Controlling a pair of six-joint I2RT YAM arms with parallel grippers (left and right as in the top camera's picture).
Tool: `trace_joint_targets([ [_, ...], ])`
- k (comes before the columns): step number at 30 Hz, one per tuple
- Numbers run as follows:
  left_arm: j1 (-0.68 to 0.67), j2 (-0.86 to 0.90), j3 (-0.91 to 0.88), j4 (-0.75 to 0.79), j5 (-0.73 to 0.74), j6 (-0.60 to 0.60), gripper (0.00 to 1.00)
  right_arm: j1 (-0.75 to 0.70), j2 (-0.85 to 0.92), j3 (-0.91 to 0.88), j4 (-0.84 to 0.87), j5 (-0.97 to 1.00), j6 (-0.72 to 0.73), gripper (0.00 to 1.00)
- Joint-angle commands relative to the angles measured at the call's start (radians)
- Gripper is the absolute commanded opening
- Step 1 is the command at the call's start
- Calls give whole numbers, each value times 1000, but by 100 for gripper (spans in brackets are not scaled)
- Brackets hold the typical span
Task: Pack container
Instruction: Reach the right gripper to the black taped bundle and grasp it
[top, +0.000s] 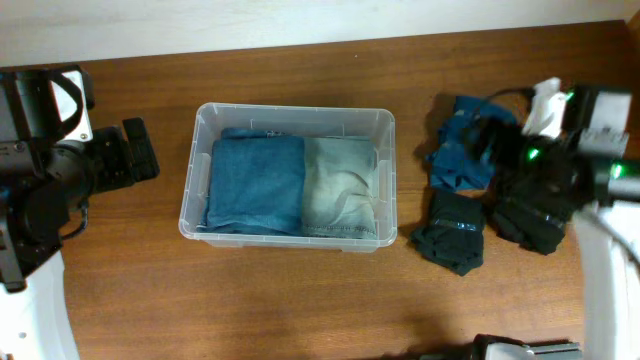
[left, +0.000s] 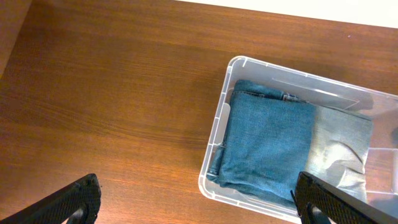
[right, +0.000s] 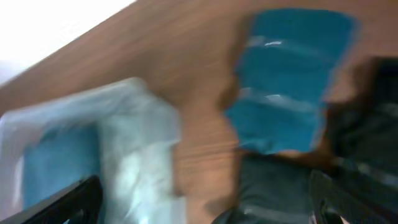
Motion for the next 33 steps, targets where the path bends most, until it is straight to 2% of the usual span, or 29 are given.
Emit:
trace_joint_targets([
  [1,5,-9,11,2,-11,2,100,-181,119,29,7,4,42,98],
  [5,5,-9,11,2,-11,2,99,-394,246,29,3,-10,35,98],
  [10,5,-9,11,2,-11,2,100,-565,415,29,3,-183,-62,98],
  [14,5,-9,11,2,-11,2,99,-590,537,28,2,-186,-157,98],
  [21,5,-9,11,2,-11,2,99,-589,697,27,-1,-69,-163,99],
  [28,5,-9,11,2,-11,2,100,-589,735,-16,27,-96,-190,99],
  [30,5,-9,11,2,-11,2,100,-587,735,-31,43,-161,-213,90],
  [33,5,-9,11,2,-11,2,99,-588,734,-34,45,-214,-220,46],
])
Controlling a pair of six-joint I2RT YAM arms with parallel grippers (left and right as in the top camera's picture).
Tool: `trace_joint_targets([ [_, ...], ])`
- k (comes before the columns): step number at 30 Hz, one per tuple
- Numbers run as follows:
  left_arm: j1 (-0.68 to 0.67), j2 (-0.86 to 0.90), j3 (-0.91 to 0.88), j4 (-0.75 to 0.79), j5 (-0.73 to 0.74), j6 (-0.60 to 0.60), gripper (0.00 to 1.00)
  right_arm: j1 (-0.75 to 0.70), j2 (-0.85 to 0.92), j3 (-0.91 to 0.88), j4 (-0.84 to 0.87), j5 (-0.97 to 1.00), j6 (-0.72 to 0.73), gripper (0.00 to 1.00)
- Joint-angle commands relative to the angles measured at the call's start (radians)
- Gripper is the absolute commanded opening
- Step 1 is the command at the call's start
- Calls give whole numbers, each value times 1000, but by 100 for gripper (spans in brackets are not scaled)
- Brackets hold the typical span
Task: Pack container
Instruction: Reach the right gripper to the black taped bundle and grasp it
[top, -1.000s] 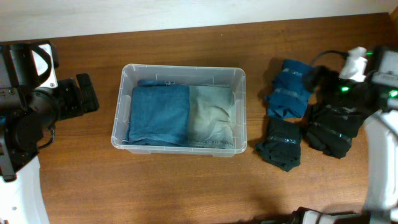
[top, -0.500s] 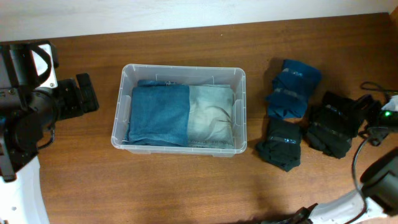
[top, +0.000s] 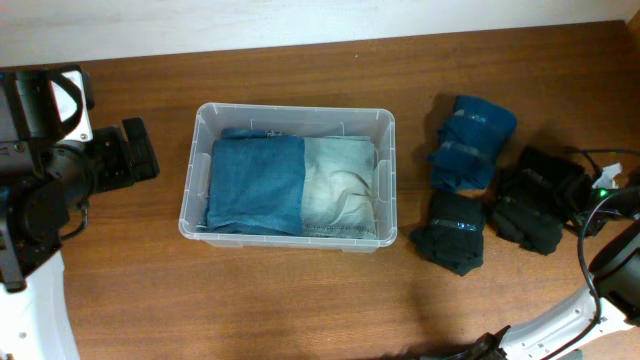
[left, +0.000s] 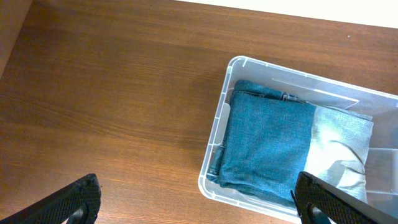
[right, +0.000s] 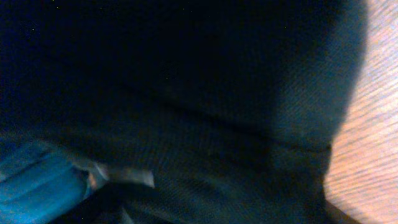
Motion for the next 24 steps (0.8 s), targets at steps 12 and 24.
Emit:
trace_joint_targets([
  [12,5,-9,11,2,-11,2,99,41,-340,-19,-93,-323,-18,9],
  [24,5,-9,11,2,-11,2,100,592,-837,-19,1,-364,107,6],
])
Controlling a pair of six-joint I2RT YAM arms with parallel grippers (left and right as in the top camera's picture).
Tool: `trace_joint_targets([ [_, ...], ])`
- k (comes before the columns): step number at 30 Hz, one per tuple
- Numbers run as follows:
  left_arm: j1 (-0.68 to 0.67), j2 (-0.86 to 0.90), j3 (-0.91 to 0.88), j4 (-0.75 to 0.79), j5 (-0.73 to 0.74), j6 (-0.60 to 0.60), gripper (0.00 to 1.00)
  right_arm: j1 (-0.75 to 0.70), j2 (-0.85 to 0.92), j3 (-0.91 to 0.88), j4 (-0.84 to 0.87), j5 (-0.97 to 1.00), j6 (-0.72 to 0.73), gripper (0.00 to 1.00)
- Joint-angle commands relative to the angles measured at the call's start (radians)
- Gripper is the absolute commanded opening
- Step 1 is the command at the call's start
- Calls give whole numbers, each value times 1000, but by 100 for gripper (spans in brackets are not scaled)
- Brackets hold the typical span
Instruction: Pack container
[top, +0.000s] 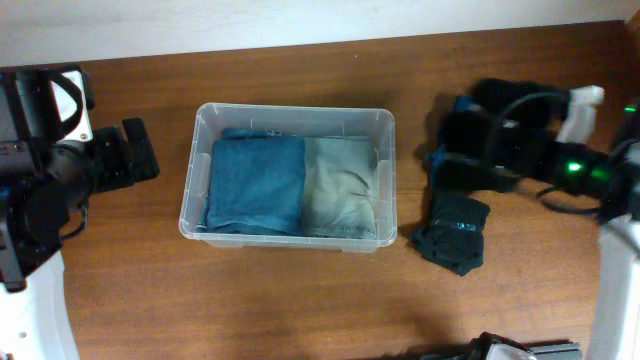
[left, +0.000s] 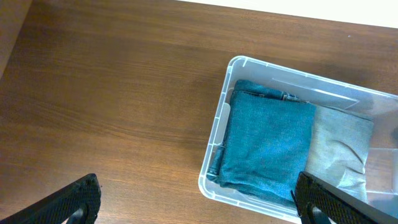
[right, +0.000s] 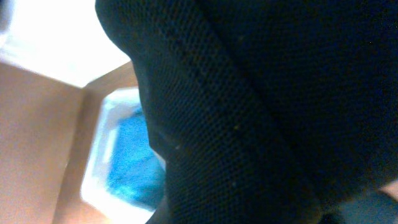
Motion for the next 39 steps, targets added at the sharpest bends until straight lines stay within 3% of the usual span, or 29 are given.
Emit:
trace_joint_targets([
  [1,5,-9,11,2,-11,2,100,225,-51,5,104,-55,96,6],
  [6,5,-9,11,2,-11,2,99,493,-25,5,276,-1,183,7],
  [11,5,-9,11,2,-11,2,100,653,76,5,344,184,334,7],
  [17,5,-9,11,2,-11,2,99,697,268,5,353,204,489,6],
  [22,5,-9,11,2,-11,2,100,703,436,5,353,198,514,8],
  [24,5,-9,11,2,-11,2,99,701,486,5,352,215,514,14],
  [28,5,-9,11,2,-11,2,99,700,525,5,322,311,510,39],
  [32,5,-9,11,2,-11,2,99,702,476,5,322,335,456,79],
  [36,5,-9,11,2,-11,2,99,702,344,5,318,350,425,80],
  [39,5,-9,11,2,-11,2,99,703,235,5,305,390,400,72],
])
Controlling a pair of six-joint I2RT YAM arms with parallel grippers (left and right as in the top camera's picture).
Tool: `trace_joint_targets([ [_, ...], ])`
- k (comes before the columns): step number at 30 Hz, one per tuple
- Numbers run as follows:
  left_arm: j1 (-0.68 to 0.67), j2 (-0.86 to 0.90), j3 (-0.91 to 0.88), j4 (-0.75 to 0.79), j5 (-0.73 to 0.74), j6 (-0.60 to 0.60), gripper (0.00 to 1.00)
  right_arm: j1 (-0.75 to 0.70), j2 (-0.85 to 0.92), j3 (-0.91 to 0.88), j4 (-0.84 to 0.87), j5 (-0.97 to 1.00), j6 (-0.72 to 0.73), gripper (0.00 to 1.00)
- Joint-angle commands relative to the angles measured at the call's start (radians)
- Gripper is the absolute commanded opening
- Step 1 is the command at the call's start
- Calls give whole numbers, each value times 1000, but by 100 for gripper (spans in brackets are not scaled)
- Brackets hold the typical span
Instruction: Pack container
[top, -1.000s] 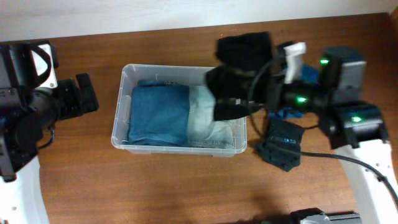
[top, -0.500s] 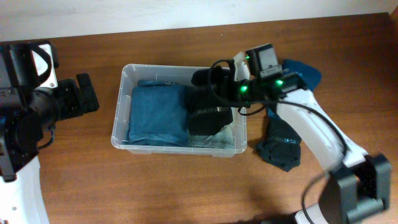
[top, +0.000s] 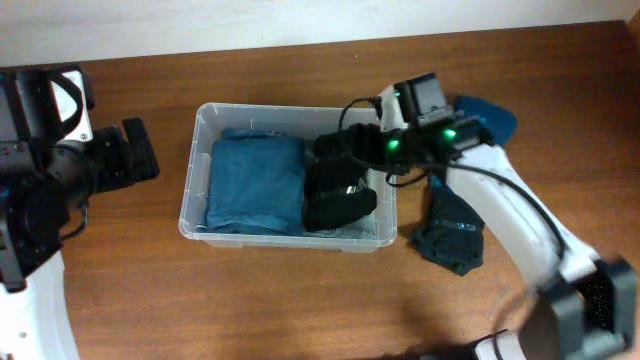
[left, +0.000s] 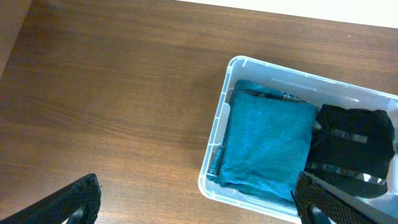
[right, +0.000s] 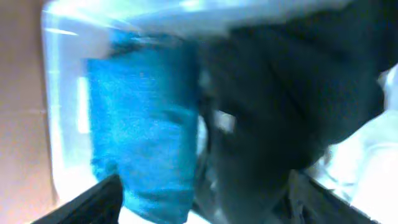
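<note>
A clear plastic container stands mid-table. Folded blue jeans fill its left half. A black garment lies in its right half, on top of a pale one that barely shows. My right gripper hovers over the black garment; in the blurred right wrist view its fingers stand wide apart, open, with the black garment under them. My left gripper is open over bare table left of the container, holding nothing.
Right of the container a blue garment lies at the back and a dark teal garment nearer the front. My right arm reaches across them. The left arm's body sits at the left edge.
The black garment, then held by my right gripper above the clothes right of the container, now lies in the container's right half. The right gripper is open above it. The left arm is unmoved.
My right gripper was open above the clothes pile at the right. Then it was down against the black garment at the far right. Then that garment was off the table in the gripper. Now it lies in the container over the pale one.
</note>
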Motion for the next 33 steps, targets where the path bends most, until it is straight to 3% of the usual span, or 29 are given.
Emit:
trace_joint_targets([
  [1,5,-8,11,2,-11,2,99,7,-197,7,-17,96,-48,71],
  [5,5,-9,11,2,-11,2,99,-25,-317,7,-74,269,-48,71],
  [8,5,-9,11,2,-11,2,99,-125,-374,7,-124,316,-63,88],
  [11,5,-9,11,2,-11,2,100,-270,-379,7,-173,315,-70,100],
  [13,5,-9,11,2,-11,2,100,-390,-352,6,-199,315,-99,99],
  [18,5,-9,11,2,-11,2,99,-654,-194,6,-209,256,-154,99],
  [22,5,-9,11,2,-11,2,99,-776,-25,6,-187,154,-241,98],
  [33,5,-9,11,2,-11,2,99,-806,381,6,-42,-209,-373,98],
])
